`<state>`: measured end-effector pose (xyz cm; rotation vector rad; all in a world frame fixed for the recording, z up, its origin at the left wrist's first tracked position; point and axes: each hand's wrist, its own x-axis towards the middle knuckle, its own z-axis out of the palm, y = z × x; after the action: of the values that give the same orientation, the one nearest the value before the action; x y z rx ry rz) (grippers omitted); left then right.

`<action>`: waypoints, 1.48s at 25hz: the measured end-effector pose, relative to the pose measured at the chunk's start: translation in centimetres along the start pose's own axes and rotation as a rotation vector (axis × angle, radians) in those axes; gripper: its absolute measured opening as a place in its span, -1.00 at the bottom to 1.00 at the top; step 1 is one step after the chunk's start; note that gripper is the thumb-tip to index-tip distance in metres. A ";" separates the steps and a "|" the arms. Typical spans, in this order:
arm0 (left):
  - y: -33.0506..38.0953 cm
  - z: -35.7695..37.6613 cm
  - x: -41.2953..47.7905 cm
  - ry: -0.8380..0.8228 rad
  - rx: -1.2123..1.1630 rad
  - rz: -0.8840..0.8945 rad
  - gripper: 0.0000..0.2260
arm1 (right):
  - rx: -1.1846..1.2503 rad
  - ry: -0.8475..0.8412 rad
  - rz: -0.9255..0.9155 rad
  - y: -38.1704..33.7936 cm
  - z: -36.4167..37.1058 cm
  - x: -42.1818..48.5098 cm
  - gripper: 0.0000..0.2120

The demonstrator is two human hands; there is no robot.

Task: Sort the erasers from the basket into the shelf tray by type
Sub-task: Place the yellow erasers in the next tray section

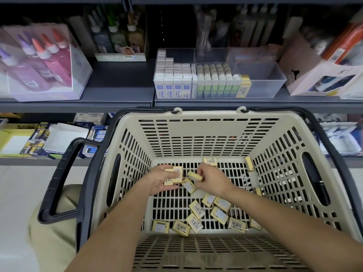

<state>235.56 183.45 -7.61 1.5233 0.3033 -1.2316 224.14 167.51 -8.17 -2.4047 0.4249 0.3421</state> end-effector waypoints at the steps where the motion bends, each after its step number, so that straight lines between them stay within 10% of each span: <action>1: 0.0 0.2 0.0 -0.007 0.003 -0.005 -0.58 | 0.057 0.096 0.005 -0.1 -0.3 0.1 -0.84; 13: -0.1 0.7 0.5 0.003 -0.099 0.082 -0.52 | 0.320 0.092 -0.019 -1.1 0.6 0.5 -0.90; 21: 0.3 0.0 0.8 0.121 -0.067 0.146 -0.69 | -0.483 -0.280 -0.142 -0.7 3.2 1.9 -0.37; 30: 3.4 2.7 -0.9 0.145 0.150 0.384 -0.65 | 0.205 -0.002 -0.013 0.2 -7.6 0.0 -0.92; 37: 7.9 6.6 -5.6 -0.003 0.319 0.699 -0.70 | 0.518 0.065 -0.095 -1.0 -15.9 -2.0 -0.86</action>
<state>235.53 177.31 2.38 1.6885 -0.4255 -0.7370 224.84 158.28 5.01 -1.9238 0.3719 0.0938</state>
